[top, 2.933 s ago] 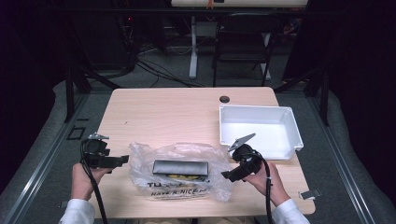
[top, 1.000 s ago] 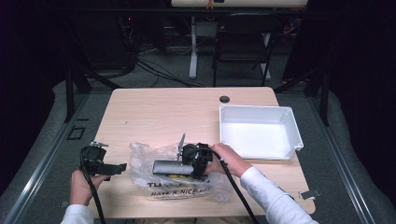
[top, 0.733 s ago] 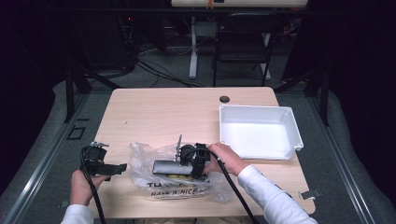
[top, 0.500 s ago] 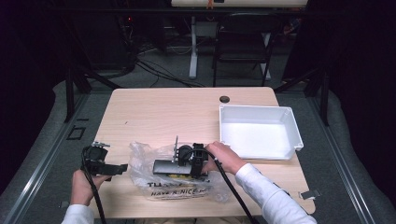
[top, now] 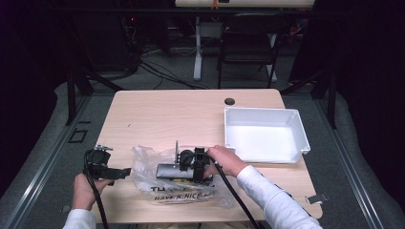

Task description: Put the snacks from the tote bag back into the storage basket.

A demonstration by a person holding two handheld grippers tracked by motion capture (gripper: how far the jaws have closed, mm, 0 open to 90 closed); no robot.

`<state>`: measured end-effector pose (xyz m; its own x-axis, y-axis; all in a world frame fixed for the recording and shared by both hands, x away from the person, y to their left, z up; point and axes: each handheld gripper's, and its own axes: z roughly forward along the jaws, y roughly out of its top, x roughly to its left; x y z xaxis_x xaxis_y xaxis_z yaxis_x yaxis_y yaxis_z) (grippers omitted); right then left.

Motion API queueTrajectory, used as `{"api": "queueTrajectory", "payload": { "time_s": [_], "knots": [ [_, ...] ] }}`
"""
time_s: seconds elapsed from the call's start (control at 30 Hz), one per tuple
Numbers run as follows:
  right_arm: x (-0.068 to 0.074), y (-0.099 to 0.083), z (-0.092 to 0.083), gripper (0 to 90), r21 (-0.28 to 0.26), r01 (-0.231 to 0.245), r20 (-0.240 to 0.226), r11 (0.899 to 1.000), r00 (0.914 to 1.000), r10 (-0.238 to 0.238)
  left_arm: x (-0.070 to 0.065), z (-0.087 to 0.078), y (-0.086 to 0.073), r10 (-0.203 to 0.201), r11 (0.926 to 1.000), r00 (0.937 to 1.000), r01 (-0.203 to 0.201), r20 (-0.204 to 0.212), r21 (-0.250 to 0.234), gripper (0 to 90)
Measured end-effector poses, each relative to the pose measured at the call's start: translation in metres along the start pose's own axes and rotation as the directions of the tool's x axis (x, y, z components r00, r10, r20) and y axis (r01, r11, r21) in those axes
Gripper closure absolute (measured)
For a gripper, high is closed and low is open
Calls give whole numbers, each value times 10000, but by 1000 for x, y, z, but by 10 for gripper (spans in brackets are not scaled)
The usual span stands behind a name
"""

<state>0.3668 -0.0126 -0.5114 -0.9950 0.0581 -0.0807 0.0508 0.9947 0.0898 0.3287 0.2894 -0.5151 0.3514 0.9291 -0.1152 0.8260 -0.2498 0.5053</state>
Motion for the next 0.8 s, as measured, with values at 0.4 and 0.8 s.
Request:
{"api": "queueTrajectory", "payload": {
  "time_s": [0.4,0.8],
  "knots": [
    [-5,0,3,423,34,-163,-561,9999,9983,164,1,0,-1,-35,10000,10000,35,7,25,2],
    [-4,-3,-17,424,-400,-318,-430,9987,9986,301,1,0,-1,-47,10000,10000,47,8,29,2]
  ]
}}
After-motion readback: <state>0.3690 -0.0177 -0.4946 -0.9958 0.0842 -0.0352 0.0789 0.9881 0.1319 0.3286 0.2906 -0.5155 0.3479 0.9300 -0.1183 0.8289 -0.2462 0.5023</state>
